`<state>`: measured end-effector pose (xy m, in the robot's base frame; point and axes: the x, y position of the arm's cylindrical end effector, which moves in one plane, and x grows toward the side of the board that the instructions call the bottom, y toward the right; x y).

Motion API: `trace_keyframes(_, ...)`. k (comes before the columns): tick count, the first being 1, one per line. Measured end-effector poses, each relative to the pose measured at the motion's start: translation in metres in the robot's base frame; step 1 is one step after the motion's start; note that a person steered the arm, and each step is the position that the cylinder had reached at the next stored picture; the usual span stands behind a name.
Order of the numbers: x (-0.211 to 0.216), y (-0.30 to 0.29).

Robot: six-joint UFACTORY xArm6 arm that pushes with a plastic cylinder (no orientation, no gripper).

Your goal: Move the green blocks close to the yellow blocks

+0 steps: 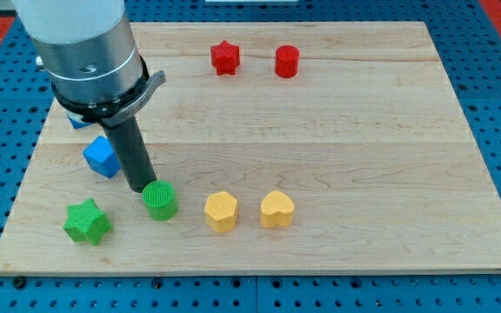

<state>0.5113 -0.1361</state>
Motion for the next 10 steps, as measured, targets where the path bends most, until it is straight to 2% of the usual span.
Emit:
trace_keyframes(1,0.010,-0.016)
trace_keyframes(3,0.016,-0.118)
trace_keyframes(4,0.047,-0.130)
trace_keyframes(5,0.069,-0.098)
trace_keyframes(6,0.051,-0.058)
trace_keyframes(7,0.027,-0.048)
trace_keyframes(9,0.026,0.005)
trace_keyframes(10,0.009,-0.072)
